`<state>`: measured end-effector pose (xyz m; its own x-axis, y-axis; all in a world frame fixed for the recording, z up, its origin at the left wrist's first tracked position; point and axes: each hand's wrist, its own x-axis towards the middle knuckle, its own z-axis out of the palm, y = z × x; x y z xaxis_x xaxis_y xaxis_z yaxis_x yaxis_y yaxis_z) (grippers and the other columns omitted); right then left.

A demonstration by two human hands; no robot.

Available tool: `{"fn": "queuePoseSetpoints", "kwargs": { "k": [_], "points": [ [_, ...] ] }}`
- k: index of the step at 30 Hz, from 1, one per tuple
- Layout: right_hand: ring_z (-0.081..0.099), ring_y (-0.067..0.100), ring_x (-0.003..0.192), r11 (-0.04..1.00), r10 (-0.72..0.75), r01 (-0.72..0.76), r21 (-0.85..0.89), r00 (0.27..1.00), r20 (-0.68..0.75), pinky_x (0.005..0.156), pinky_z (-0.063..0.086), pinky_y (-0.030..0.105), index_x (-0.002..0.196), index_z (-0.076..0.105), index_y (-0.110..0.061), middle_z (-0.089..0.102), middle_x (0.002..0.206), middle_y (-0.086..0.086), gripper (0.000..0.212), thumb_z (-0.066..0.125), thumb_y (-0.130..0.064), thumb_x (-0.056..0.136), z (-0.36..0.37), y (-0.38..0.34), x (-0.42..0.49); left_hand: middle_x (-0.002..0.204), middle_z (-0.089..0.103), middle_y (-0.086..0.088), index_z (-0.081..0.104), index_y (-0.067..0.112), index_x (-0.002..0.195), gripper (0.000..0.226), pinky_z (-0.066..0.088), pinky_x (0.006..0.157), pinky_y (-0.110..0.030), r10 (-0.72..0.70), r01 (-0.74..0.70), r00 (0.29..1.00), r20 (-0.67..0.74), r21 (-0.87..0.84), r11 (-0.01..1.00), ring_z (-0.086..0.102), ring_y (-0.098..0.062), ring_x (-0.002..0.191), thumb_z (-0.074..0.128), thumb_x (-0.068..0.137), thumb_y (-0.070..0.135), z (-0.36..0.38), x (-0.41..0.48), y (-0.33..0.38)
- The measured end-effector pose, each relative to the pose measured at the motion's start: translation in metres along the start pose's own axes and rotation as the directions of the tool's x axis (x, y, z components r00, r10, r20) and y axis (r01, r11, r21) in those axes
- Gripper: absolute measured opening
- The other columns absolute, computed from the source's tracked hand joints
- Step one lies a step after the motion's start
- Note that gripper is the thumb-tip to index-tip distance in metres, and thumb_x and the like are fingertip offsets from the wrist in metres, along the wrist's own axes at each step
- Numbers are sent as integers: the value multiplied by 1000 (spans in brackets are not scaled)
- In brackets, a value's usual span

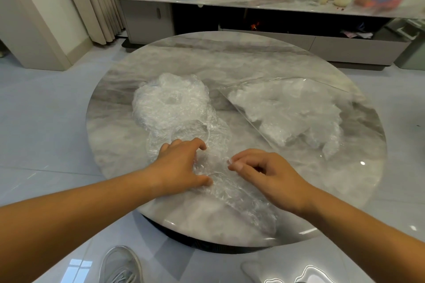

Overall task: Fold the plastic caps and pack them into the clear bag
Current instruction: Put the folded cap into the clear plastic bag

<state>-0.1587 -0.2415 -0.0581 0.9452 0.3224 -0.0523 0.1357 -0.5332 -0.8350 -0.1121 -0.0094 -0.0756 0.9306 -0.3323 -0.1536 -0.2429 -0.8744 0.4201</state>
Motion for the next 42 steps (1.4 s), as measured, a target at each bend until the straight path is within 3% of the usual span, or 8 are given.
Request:
{"fn": "queuePoseSetpoints", "kwargs": {
  "k": [5, 10, 14, 22, 28, 31, 37, 42],
  "points": [
    [47, 2, 127, 873, -257, 297, -387, 954, 154, 109, 38, 24, 139, 62, -24, 58, 142, -15, 54, 41, -55, 100, 11, 0, -24, 108, 53, 15, 44, 39, 133, 74, 31, 102, -33, 18, -20, 999, 47, 46, 999, 42, -12, 114, 73, 71, 69, -1, -1, 0],
    [47, 15, 126, 637, -302, 437, -635, 899, 317, 102, 39, 31, 143, 55, -17, 52, 149, -6, 56, 29, -52, 106, 26, 8, -41, 116, 50, 19, 43, 45, 133, 88, 29, 107, -33, 66, -82, 961, 267, 49, 995, 39, -7, 116, 74, 59, 80, -16, -5, -4],
    [49, 18, 126, 573, -264, 454, -682, 890, 371, 104, 42, 34, 142, 55, -16, 51, 151, -3, 57, 32, -53, 105, 36, 12, -45, 99, 59, 18, 57, 39, 118, 80, 42, 96, -32, 35, -32, 968, 248, -15, 999, 50, -6, 102, 44, 63, 96, -22, -7, 0],
    [51, 18, 127, 572, -268, 457, -681, 889, 372, 99, 47, 39, 139, 55, -21, 51, 149, -4, 50, 36, -52, 104, 31, 15, -46, 78, 61, 8, 66, 18, 91, 42, 47, 66, -28, -52, 29, 986, 155, 148, 989, 57, -10, 72, 68, 83, 59, -19, -8, 3],
    [45, 13, 129, 683, -203, 347, -643, 935, 289, 106, 38, 35, 158, 27, -19, 45, 150, -8, 66, 29, -56, 104, 36, 12, -47, 67, 57, 6, 56, 17, 74, 31, 38, 56, -23, -63, 67, 988, 138, -31, 997, 51, -8, 59, 72, 85, 42, -21, -8, 5],
    [44, 14, 127, 682, -196, 327, -654, 944, 267, 106, 36, 34, 145, 45, -24, 47, 144, -10, 56, 27, -57, 104, 40, 11, -46, 62, 59, 3, 52, 15, 74, 30, 48, 52, -22, -114, 179, 968, 222, -300, 937, 64, -11, 55, 74, 88, 30, -17, -11, 10],
    [38, 16, 134, 664, -204, 334, -669, 942, 268, 112, 19, 33, 136, 55, -28, 48, 138, -10, 59, 20, -62, 103, 38, 18, -47, 76, 68, -10, 62, 6, 93, 21, 59, 67, -28, -16, 321, 931, 365, -796, 513, 72, -23, 78, 76, 87, 21, -14, -21, 29],
    [44, 17, 130, 735, -339, 349, -581, 932, 131, 109, 33, 39, 125, 63, -26, 51, 135, -3, 42, 40, -53, 103, 27, 28, -60, 101, 74, -10, 72, 8, 109, 16, 59, 85, -31, 45, 331, 902, 429, -755, 566, 74, -22, 98, 65, 96, 14, -3, -23, 30]
  ]
}}
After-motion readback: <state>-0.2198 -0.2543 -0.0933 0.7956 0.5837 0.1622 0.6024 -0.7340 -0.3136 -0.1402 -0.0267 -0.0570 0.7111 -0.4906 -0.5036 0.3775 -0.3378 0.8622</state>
